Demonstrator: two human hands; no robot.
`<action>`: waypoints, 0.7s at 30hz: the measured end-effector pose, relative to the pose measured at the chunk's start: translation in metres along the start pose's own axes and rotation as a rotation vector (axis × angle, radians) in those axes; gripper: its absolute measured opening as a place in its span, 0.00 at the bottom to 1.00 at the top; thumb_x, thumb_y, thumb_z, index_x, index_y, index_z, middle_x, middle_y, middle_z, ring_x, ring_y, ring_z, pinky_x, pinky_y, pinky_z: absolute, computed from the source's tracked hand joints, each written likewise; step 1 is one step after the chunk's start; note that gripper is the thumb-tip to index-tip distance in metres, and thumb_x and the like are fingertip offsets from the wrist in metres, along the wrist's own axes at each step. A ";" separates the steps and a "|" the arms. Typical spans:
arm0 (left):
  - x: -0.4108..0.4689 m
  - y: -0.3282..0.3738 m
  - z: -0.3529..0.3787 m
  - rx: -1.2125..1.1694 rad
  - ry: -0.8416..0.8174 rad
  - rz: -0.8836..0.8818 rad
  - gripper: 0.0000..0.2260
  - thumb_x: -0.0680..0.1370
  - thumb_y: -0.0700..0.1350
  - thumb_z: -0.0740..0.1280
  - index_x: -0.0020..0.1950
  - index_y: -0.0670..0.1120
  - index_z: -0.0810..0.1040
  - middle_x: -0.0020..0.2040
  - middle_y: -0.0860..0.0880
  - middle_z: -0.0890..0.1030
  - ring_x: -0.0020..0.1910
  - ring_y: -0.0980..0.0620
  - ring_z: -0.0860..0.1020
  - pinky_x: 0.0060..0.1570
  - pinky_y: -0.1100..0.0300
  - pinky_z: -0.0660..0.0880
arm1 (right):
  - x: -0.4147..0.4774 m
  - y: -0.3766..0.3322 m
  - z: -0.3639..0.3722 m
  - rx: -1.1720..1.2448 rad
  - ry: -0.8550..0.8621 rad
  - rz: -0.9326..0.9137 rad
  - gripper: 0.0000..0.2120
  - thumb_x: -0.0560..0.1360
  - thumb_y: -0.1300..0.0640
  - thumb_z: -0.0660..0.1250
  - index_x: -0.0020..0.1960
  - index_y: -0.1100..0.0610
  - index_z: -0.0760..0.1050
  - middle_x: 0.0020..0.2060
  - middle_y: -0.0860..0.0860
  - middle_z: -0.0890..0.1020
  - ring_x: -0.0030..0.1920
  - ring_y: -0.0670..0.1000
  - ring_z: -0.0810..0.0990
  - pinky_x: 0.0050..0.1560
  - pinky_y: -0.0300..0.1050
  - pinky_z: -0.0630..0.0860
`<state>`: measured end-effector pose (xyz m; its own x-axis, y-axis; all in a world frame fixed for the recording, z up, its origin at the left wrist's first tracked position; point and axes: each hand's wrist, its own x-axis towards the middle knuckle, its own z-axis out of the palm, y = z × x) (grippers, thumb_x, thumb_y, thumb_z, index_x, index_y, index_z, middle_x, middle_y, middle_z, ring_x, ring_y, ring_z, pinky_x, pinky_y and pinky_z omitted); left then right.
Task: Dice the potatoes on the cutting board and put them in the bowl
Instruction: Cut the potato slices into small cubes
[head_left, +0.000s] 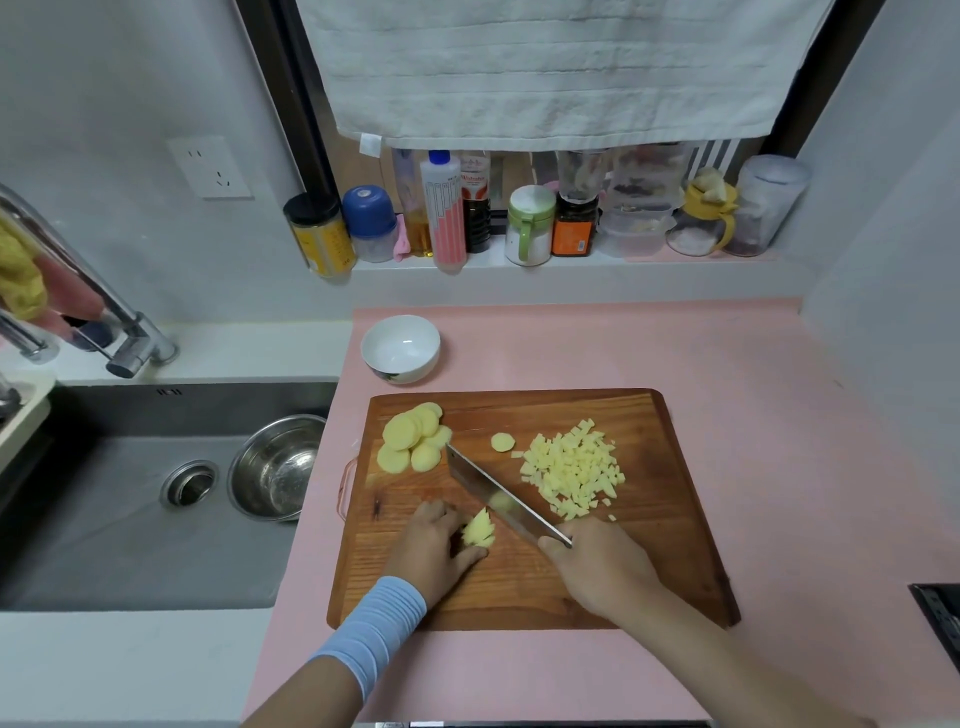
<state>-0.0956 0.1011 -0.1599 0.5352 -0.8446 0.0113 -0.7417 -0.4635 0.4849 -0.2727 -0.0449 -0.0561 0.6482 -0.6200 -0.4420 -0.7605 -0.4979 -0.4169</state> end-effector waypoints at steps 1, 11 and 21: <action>-0.001 -0.001 0.001 0.001 0.014 0.003 0.20 0.72 0.58 0.74 0.60 0.50 0.80 0.50 0.53 0.75 0.53 0.53 0.71 0.57 0.61 0.69 | -0.001 -0.001 0.002 -0.002 -0.004 -0.007 0.15 0.82 0.42 0.60 0.44 0.48 0.79 0.35 0.44 0.81 0.38 0.45 0.80 0.34 0.42 0.72; 0.002 0.012 0.022 -0.083 0.220 -0.053 0.15 0.71 0.55 0.73 0.50 0.47 0.77 0.45 0.51 0.75 0.47 0.50 0.70 0.50 0.55 0.73 | -0.002 -0.001 0.000 -0.054 -0.004 -0.030 0.15 0.83 0.42 0.60 0.43 0.48 0.76 0.36 0.44 0.80 0.38 0.45 0.78 0.34 0.42 0.70; -0.004 -0.008 0.030 0.042 0.274 0.439 0.07 0.81 0.44 0.66 0.46 0.43 0.79 0.45 0.49 0.76 0.42 0.48 0.73 0.39 0.52 0.76 | -0.005 -0.002 0.006 -0.075 0.011 -0.057 0.14 0.83 0.44 0.60 0.42 0.47 0.76 0.34 0.45 0.78 0.36 0.44 0.77 0.33 0.39 0.68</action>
<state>-0.1039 0.1006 -0.1900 0.2515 -0.8635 0.4372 -0.9329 -0.0959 0.3472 -0.2747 -0.0367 -0.0581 0.6901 -0.5963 -0.4101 -0.7236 -0.5759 -0.3803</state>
